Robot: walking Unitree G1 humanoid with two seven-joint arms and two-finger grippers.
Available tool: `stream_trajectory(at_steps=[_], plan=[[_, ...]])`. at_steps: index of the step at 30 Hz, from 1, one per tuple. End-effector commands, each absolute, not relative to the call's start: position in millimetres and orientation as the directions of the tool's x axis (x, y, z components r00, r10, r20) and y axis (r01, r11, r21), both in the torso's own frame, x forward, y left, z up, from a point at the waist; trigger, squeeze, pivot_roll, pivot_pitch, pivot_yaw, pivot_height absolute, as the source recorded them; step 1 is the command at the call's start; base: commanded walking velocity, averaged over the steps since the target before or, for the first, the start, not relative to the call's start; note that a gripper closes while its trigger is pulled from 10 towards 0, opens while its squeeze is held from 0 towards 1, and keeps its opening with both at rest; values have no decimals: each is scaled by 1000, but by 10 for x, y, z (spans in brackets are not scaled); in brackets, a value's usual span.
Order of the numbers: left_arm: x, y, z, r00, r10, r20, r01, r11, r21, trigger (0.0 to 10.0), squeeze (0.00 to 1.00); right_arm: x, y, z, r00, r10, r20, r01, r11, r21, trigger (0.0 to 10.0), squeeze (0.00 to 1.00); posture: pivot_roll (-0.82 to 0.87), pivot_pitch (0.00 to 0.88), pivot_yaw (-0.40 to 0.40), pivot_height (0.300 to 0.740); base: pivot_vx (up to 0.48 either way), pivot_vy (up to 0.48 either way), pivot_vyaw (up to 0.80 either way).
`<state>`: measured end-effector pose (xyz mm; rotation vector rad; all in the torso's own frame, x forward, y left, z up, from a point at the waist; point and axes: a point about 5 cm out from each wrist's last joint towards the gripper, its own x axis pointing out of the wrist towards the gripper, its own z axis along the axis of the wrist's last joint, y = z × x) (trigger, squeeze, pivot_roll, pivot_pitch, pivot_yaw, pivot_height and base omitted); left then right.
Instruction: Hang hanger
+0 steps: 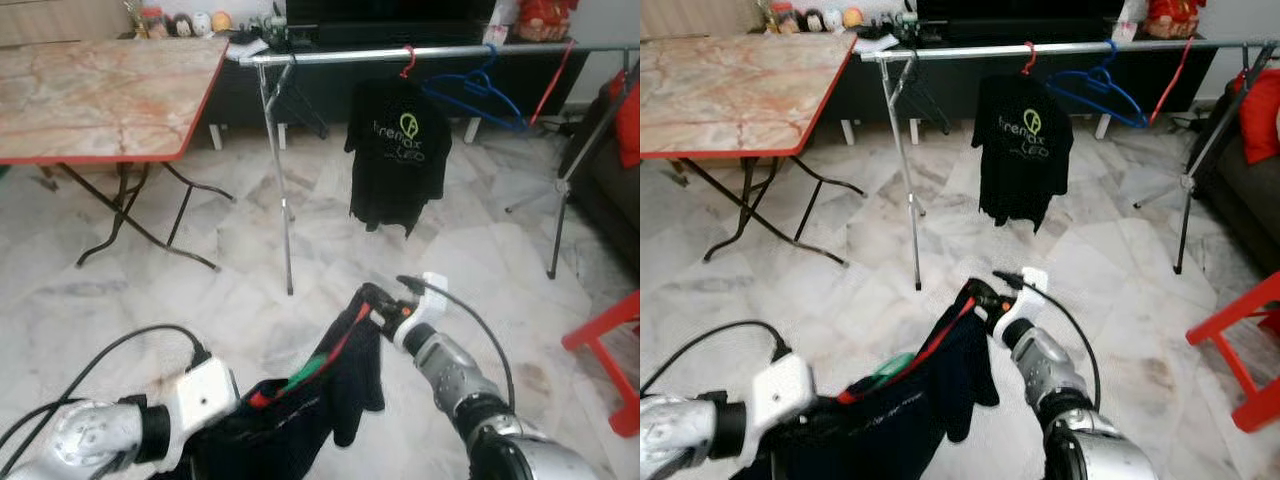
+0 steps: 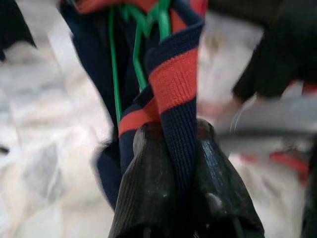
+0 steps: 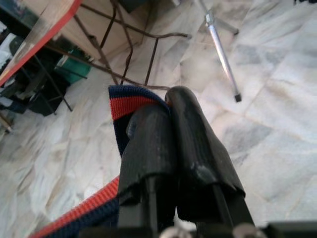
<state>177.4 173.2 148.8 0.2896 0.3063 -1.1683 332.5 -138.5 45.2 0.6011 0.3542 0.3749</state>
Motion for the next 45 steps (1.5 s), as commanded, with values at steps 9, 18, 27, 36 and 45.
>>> stream_trajectory(at_steps=[9,18,27,36,45], plan=[[1702,1815,1711,347,-908,-233,936,351,27,10000,0,3365,-1561,487,905,357,-233,-166,799,578,0,0,41,58,6,740,0,0,0],[1937,1917,1639,541,-792,-285,841,518,157,10000,0,3370,-1582,502,913,345,-217,-167,803,573,0,0,44,58,6,740,0,0,0],[2049,1833,1533,588,-747,-311,809,548,214,10000,0,3418,-1482,616,905,403,-134,-260,775,576,0,0,37,60,8,740,0,0,0],[2151,1794,1789,653,-753,-78,755,639,147,10000,0,3328,-1386,519,874,463,-146,-313,768,559,0,0,41,61,9,740,0,0,0],[2175,1776,1809,662,-749,-28,747,656,107,10000,0,3269,-1399,445,872,459,-170,-299,775,557,0,0,36,60,8,740,0,0,0]])
